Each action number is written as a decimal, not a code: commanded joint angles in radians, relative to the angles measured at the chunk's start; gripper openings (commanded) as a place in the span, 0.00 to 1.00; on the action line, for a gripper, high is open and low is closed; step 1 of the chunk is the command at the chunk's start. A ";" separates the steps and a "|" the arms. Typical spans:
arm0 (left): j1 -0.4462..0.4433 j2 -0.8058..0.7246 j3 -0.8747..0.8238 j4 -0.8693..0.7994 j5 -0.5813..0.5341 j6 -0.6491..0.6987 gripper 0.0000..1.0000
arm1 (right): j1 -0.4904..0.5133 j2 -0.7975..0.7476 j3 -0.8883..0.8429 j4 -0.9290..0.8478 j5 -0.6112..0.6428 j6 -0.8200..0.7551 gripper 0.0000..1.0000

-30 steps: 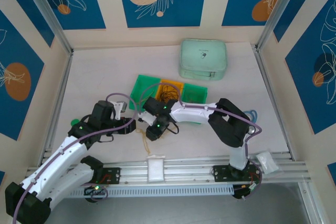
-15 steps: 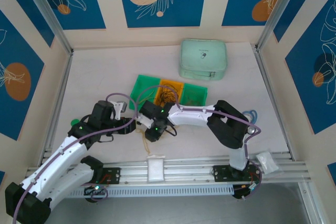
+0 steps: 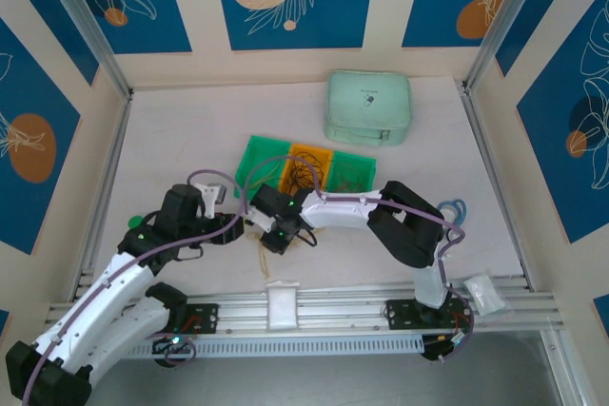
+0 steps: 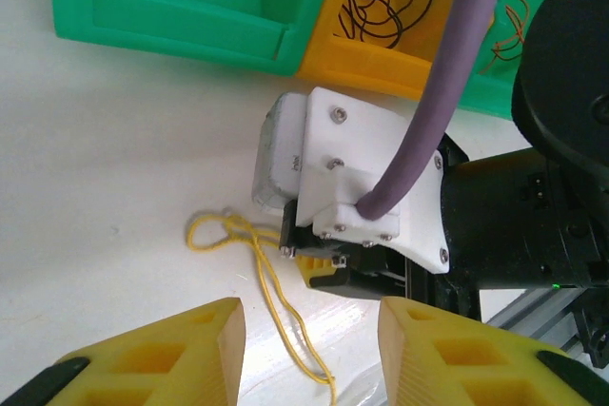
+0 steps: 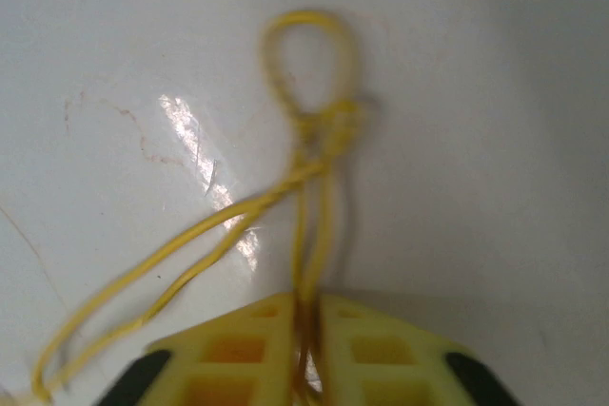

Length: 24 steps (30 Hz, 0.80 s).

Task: Untangle the cables

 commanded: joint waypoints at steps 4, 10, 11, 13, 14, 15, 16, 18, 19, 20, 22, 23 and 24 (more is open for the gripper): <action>0.020 -0.004 0.005 -0.015 -0.004 0.018 0.41 | 0.008 0.005 -0.022 0.055 -0.012 -0.021 0.00; 0.020 0.008 0.006 -0.001 0.000 0.025 0.41 | 0.008 -0.096 -0.107 0.174 0.082 -0.020 0.00; 0.021 0.012 0.006 0.001 0.003 0.028 0.41 | 0.008 -0.119 -0.121 0.193 0.095 -0.022 0.00; 0.020 0.017 0.006 0.011 0.009 0.030 0.41 | 0.007 -0.160 -0.141 0.218 0.119 -0.027 0.00; 0.021 0.015 0.007 0.017 0.010 0.030 0.41 | 0.006 -0.182 -0.149 0.226 0.130 -0.032 0.00; 0.022 0.012 0.008 0.023 0.010 0.030 0.40 | 0.007 -0.203 -0.154 0.230 0.137 -0.037 0.00; 0.021 0.008 0.010 0.030 0.011 0.030 0.40 | 0.006 -0.220 -0.157 0.231 0.142 -0.039 0.00; 0.020 0.002 0.020 0.038 0.014 0.036 0.38 | 0.005 -0.260 -0.158 0.225 0.147 -0.045 0.00; 0.020 -0.001 0.028 0.038 0.016 0.044 0.36 | 0.004 -0.275 -0.155 0.219 0.143 -0.047 0.00; 0.020 -0.005 0.035 0.038 0.018 0.051 0.32 | 0.005 -0.292 -0.149 0.207 0.137 -0.049 0.00; 0.020 -0.014 0.051 0.038 0.021 0.067 0.20 | 0.002 -0.321 -0.134 0.183 0.125 -0.049 0.00; 0.020 -0.022 0.058 0.040 0.022 0.077 0.16 | 0.003 -0.336 -0.124 0.167 0.118 -0.049 0.00; 0.020 -0.032 0.064 0.041 0.021 0.085 0.16 | 0.002 -0.349 -0.113 0.150 0.108 -0.050 0.00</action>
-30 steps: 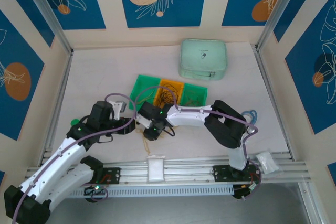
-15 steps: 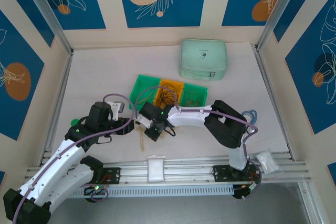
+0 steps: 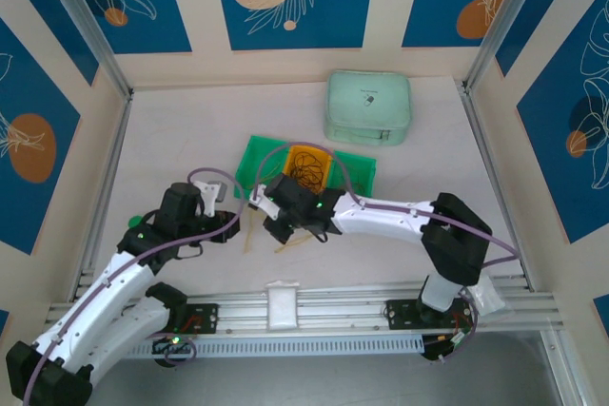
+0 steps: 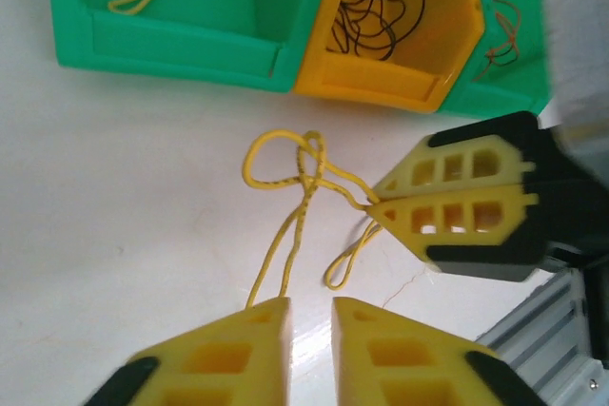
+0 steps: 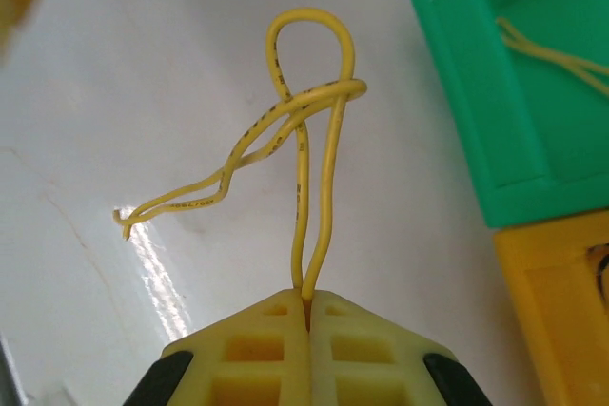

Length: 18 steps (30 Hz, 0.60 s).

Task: Untangle the cables

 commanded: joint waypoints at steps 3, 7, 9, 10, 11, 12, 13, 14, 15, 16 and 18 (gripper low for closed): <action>0.013 -0.063 0.065 0.024 0.019 0.064 0.16 | -0.001 -0.078 0.066 -0.083 -0.037 -0.012 0.00; 0.013 -0.105 0.068 0.037 0.020 0.085 0.17 | -0.002 -0.120 0.091 -0.123 -0.033 -0.010 0.00; 0.013 -0.110 0.066 0.045 0.032 0.089 0.21 | -0.001 -0.140 0.103 -0.141 -0.025 -0.009 0.00; 0.013 -0.107 0.065 0.048 0.041 0.090 0.24 | -0.001 -0.148 0.108 -0.148 -0.030 -0.008 0.00; 0.013 -0.105 0.064 0.051 0.046 0.090 0.28 | -0.001 -0.157 0.112 -0.154 -0.040 -0.008 0.00; 0.013 -0.103 0.062 0.057 0.051 0.089 0.30 | -0.004 -0.166 0.114 -0.158 -0.056 -0.005 0.00; 0.013 -0.102 0.059 0.067 0.053 0.088 0.30 | -0.008 -0.170 0.117 -0.163 -0.079 0.000 0.00; 0.013 -0.105 0.057 0.080 0.053 0.086 0.30 | -0.015 -0.175 0.119 -0.169 -0.108 0.009 0.00; 0.013 -0.107 0.056 0.094 0.046 0.081 0.30 | -0.021 -0.179 0.120 -0.174 -0.137 0.018 0.00; 0.013 -0.112 0.056 0.103 0.038 0.079 0.30 | -0.030 -0.185 0.117 -0.173 -0.172 0.025 0.00; 0.013 -0.113 0.060 0.124 0.011 0.074 0.28 | -0.043 -0.206 0.084 -0.135 -0.239 0.049 0.00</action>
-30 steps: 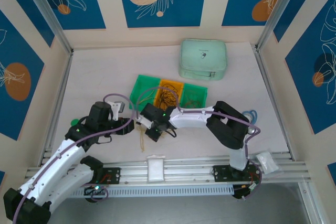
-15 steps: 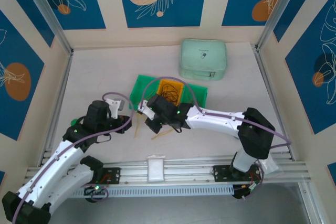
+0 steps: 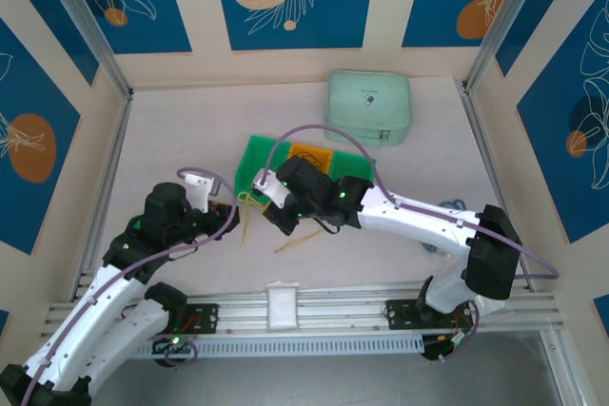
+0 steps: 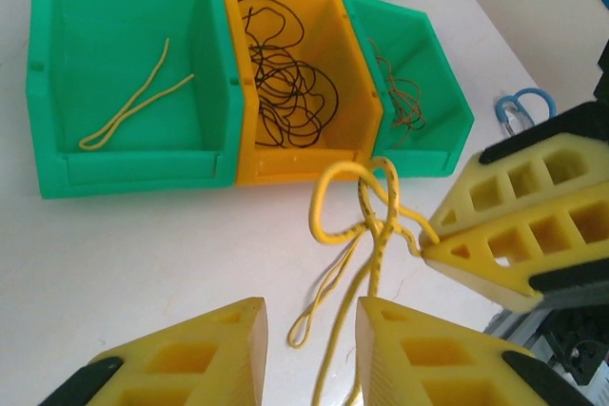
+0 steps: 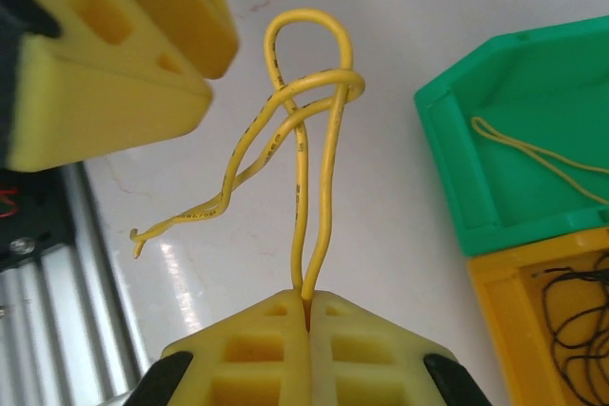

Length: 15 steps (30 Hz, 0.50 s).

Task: Untangle the cables

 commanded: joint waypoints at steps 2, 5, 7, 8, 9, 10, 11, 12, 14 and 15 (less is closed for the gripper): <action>0.012 -0.010 0.022 0.075 -0.032 -0.001 0.25 | -0.020 -0.060 -0.026 0.022 -0.150 0.042 0.00; 0.014 -0.009 0.027 0.123 -0.022 -0.018 0.24 | -0.020 -0.064 -0.030 0.010 -0.145 0.043 0.00; 0.014 -0.010 0.028 0.151 -0.003 -0.032 0.25 | -0.021 -0.068 -0.034 0.005 -0.145 0.040 0.00; 0.014 -0.008 0.030 0.157 -0.001 -0.037 0.25 | -0.024 -0.069 -0.035 0.005 -0.148 0.040 0.00; 0.014 -0.008 0.031 0.161 0.001 -0.042 0.25 | -0.024 -0.071 -0.036 0.005 -0.148 0.040 0.00; 0.014 -0.012 0.032 0.161 0.000 -0.046 0.25 | -0.025 -0.072 -0.037 0.005 -0.149 0.039 0.00; 0.014 -0.018 0.033 0.161 -0.004 -0.050 0.25 | -0.027 -0.072 -0.039 0.006 -0.149 0.041 0.00; 0.013 -0.026 0.032 0.166 -0.007 -0.056 0.25 | -0.030 -0.075 -0.042 0.010 -0.150 0.041 0.00; 0.014 -0.043 0.030 0.170 -0.015 -0.068 0.25 | -0.036 -0.077 -0.048 0.014 -0.154 0.043 0.00; 0.014 -0.053 0.028 0.174 -0.018 -0.077 0.25 | -0.040 -0.079 -0.051 0.017 -0.158 0.044 0.00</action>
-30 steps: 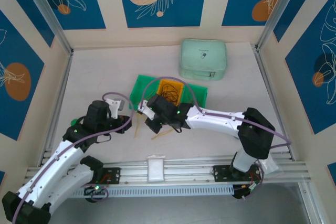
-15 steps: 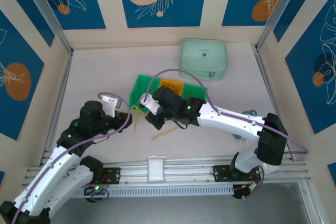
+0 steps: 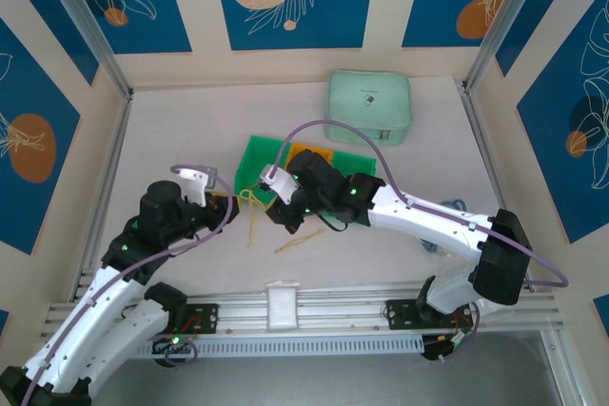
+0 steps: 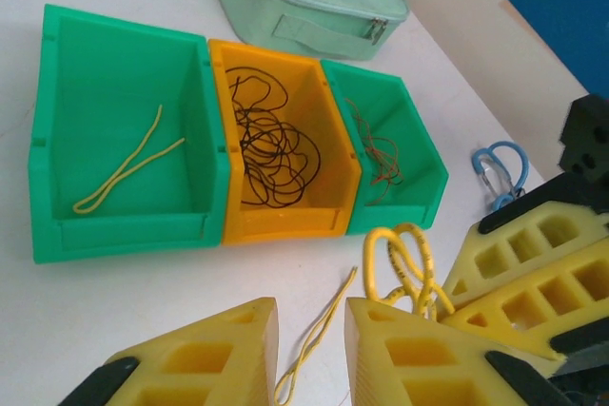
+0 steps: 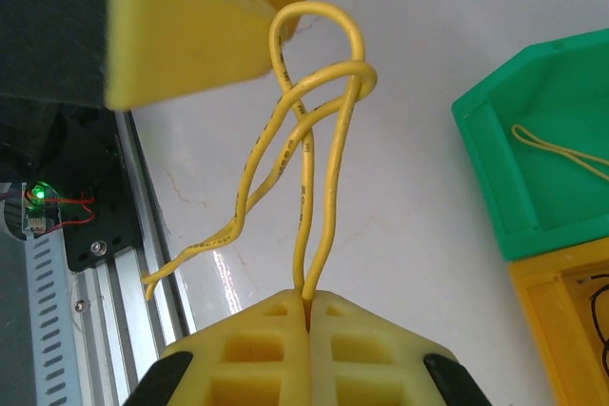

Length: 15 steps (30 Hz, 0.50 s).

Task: Untangle the cables

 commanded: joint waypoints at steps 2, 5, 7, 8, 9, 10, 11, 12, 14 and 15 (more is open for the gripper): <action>0.013 -0.049 0.025 0.071 -0.006 -0.044 0.26 | -0.009 -0.028 -0.025 0.007 -0.047 0.009 0.00; 0.013 -0.060 0.024 0.082 -0.005 -0.064 0.32 | -0.011 -0.029 -0.028 0.009 -0.051 0.010 0.00; 0.014 -0.058 0.022 0.089 -0.004 -0.074 0.35 | -0.011 -0.033 -0.031 0.013 -0.058 0.012 0.00; 0.014 -0.052 0.023 0.084 -0.003 -0.078 0.35 | -0.011 -0.036 -0.034 0.018 -0.063 0.014 0.00; 0.014 -0.044 0.025 0.079 0.004 -0.078 0.35 | -0.011 -0.042 -0.037 0.023 -0.070 0.017 0.00; 0.014 -0.036 0.025 0.075 0.009 -0.080 0.34 | -0.011 -0.045 -0.039 0.028 -0.075 0.019 0.00; 0.015 -0.028 0.027 0.069 0.015 -0.085 0.34 | -0.012 -0.047 -0.042 0.031 -0.083 0.024 0.00; 0.014 -0.018 0.028 0.064 0.020 -0.088 0.34 | -0.013 -0.050 -0.043 0.035 -0.092 0.028 0.00; 0.014 -0.002 0.030 0.060 0.030 -0.095 0.34 | -0.014 -0.054 -0.048 0.047 -0.112 0.033 0.00; 0.016 0.003 0.027 0.067 0.039 -0.102 0.34 | -0.014 -0.055 -0.050 0.051 -0.120 0.040 0.00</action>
